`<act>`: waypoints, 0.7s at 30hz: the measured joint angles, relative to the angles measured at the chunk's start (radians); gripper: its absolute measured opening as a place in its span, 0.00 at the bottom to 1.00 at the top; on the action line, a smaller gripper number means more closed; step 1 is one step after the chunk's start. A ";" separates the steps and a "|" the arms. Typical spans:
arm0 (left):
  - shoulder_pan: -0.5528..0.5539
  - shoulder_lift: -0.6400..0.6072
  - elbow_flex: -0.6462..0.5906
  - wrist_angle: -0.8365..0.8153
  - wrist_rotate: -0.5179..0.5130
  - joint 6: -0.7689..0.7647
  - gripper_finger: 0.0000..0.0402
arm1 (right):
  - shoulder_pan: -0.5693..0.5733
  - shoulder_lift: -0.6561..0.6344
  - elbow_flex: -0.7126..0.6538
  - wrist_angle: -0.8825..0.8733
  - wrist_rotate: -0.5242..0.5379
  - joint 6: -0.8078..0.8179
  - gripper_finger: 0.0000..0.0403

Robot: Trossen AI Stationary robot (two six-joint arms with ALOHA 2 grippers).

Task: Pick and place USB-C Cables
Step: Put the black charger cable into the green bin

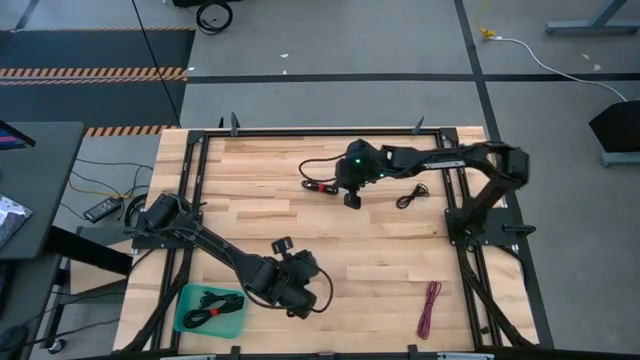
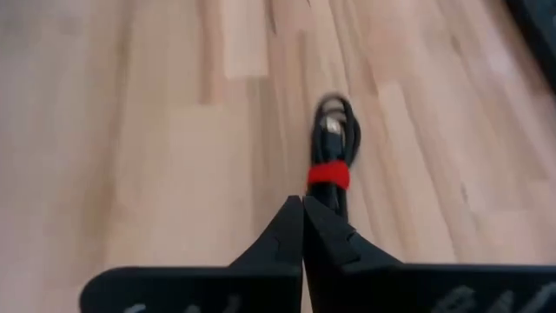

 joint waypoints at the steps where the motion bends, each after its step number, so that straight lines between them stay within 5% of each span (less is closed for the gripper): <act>1: -0.002 0.000 0.000 -0.014 -0.010 -0.017 0.15 | 0.009 -0.030 0.000 -0.013 0.003 0.000 0.00; 8: -0.007 0.000 0.000 -0.008 -0.017 -0.047 0.15 | 0.035 -0.120 0.000 -0.054 0.075 -0.038 0.07; 15: -0.022 0.000 0.000 0.034 -0.021 -0.035 0.15 | 0.048 -0.024 0.000 -0.036 0.080 -0.052 0.35; 21: -0.024 -0.001 0.000 0.039 -0.021 -0.025 0.15 | 0.056 0.110 0.000 0.039 0.243 -0.003 0.60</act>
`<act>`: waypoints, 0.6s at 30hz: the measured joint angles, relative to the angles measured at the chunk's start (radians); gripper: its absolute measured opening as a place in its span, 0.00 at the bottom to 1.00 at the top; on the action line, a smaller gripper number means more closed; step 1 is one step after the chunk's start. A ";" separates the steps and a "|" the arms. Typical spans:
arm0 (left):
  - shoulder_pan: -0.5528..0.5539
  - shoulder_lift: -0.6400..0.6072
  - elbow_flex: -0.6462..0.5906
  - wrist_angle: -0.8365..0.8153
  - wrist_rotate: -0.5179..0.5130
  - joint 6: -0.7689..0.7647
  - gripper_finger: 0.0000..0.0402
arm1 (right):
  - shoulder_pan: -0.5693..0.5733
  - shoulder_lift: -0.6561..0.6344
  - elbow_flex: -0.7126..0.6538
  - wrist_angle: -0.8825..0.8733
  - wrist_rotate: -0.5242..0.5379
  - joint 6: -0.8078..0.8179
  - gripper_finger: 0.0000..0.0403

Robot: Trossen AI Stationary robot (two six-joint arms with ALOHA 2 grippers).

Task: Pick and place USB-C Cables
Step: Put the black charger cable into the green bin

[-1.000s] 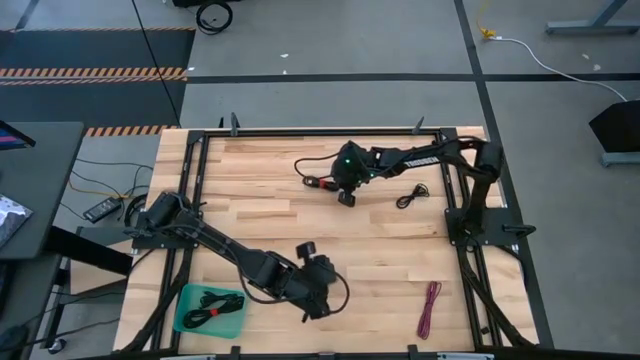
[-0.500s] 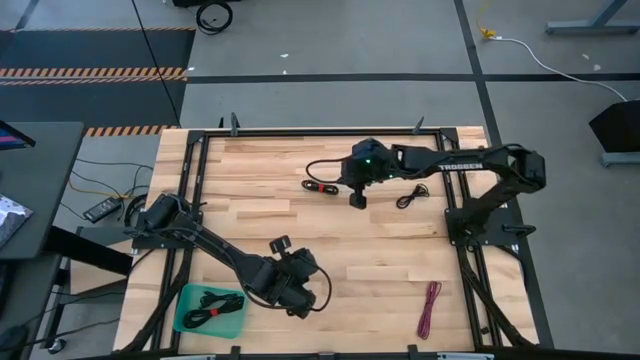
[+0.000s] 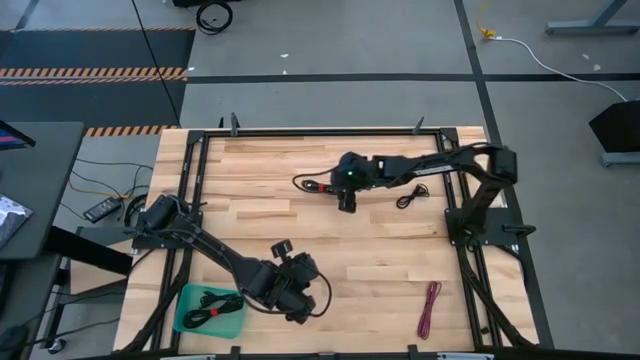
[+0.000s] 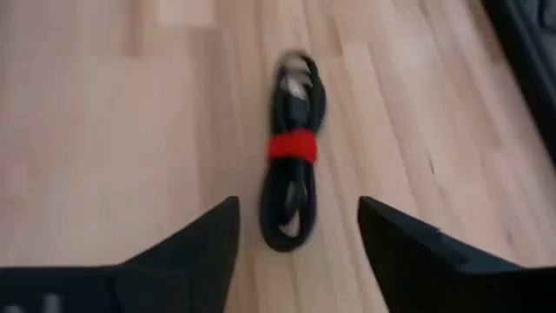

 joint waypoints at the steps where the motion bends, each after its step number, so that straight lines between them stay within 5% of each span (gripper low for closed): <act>1: 0.000 0.000 0.000 0.002 0.000 0.000 0.15 | -0.001 0.016 0.000 0.012 0.001 0.010 0.63; 6: 0.001 0.000 0.000 0.005 0.000 0.000 0.15 | 0.013 0.091 0.000 0.047 -0.020 0.011 0.65; 18: -0.027 0.000 0.000 0.024 0.001 -0.019 0.15 | 0.037 0.155 0.000 0.108 0.018 -0.015 0.54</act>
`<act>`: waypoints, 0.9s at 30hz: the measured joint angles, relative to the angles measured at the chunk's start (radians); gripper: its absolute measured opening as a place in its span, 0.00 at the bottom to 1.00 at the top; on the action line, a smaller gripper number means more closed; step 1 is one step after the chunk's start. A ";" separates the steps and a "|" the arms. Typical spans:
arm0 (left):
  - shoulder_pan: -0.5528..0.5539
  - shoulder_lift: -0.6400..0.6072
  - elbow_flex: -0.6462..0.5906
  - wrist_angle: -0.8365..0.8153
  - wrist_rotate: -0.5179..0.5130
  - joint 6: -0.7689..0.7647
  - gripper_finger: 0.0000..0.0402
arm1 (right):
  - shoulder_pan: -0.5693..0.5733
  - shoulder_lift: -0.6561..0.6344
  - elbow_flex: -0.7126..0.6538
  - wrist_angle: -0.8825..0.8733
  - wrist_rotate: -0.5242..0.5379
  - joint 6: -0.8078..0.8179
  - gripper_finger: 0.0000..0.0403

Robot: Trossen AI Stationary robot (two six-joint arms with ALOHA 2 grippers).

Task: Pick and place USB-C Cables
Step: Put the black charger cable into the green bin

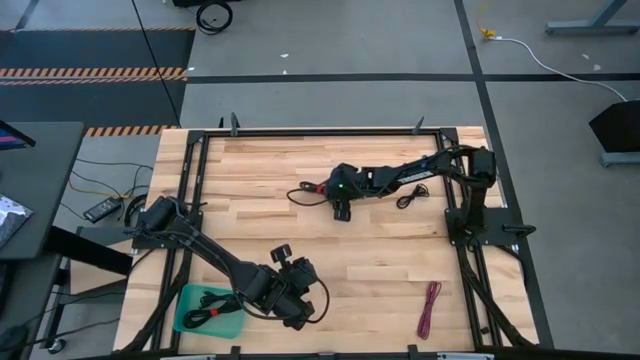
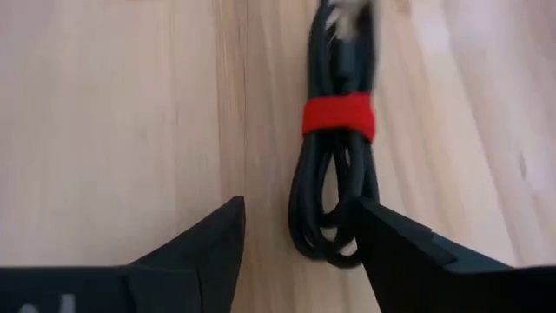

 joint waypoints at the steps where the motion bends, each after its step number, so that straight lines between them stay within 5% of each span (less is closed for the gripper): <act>1: 0.000 0.000 0.000 0.002 0.000 0.000 0.15 | 0.000 0.000 0.000 0.010 -0.005 0.000 0.54; 13: 0.000 0.000 0.000 0.017 -0.001 0.000 0.15 | -0.003 0.008 0.000 0.034 0.114 -0.045 0.50; 16: 0.000 0.000 0.000 0.021 -0.002 0.000 0.15 | -0.004 0.009 0.000 0.003 0.148 -0.042 0.40; 21: 0.000 0.000 0.000 0.020 -0.003 0.000 0.15 | 0.006 0.009 0.000 -0.049 0.144 -0.073 0.06; 27: 0.000 0.000 0.000 0.020 -0.003 0.000 0.15 | 0.028 0.006 0.003 -0.094 0.144 -0.071 0.02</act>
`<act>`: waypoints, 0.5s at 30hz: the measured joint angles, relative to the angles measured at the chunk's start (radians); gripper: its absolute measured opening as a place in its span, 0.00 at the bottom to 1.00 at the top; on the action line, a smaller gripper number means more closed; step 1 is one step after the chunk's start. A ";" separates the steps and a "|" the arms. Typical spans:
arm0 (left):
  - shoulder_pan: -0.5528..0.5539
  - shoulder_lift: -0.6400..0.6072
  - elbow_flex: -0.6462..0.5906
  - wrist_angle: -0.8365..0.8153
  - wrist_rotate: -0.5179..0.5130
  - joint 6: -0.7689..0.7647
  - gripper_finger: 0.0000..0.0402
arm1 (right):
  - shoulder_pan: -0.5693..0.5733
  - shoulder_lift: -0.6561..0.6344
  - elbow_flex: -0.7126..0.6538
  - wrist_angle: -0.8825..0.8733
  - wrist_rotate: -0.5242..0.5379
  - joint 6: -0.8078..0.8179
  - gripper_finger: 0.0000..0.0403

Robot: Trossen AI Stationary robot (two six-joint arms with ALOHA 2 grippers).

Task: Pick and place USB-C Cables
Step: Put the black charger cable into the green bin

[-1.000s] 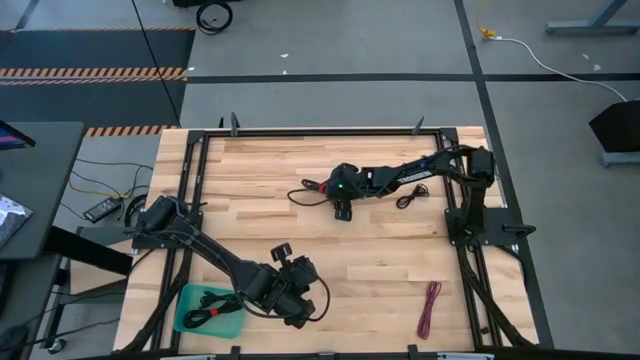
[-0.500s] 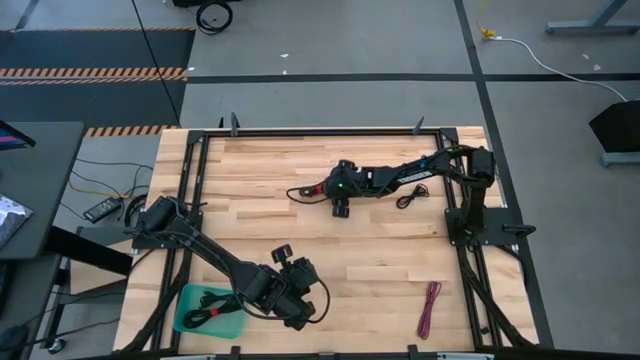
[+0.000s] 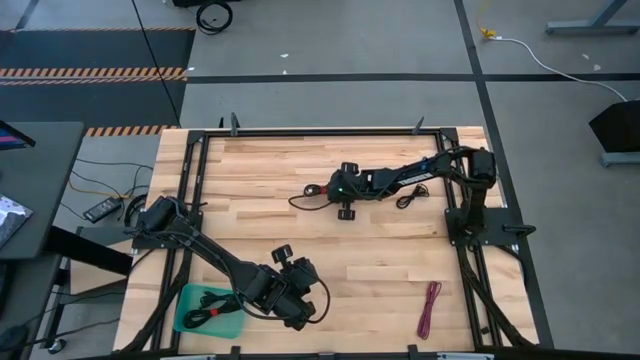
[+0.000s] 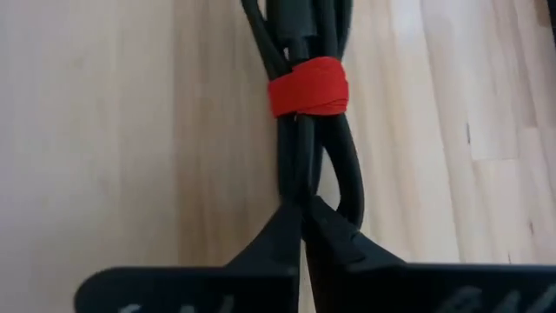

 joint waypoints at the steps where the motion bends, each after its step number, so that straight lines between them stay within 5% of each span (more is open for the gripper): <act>1: 0.000 0.000 0.000 0.000 0.000 0.000 0.15 | 0.004 -0.001 0.000 -0.008 0.001 -0.004 0.02; 7: 0.000 0.000 0.000 -0.001 0.000 0.000 0.15 | 0.028 -0.043 -0.005 -0.049 0.003 -0.007 0.00; 15: 0.000 0.000 0.000 -0.001 0.000 0.000 0.15 | 0.069 -0.251 -0.004 -0.082 0.039 -0.004 0.00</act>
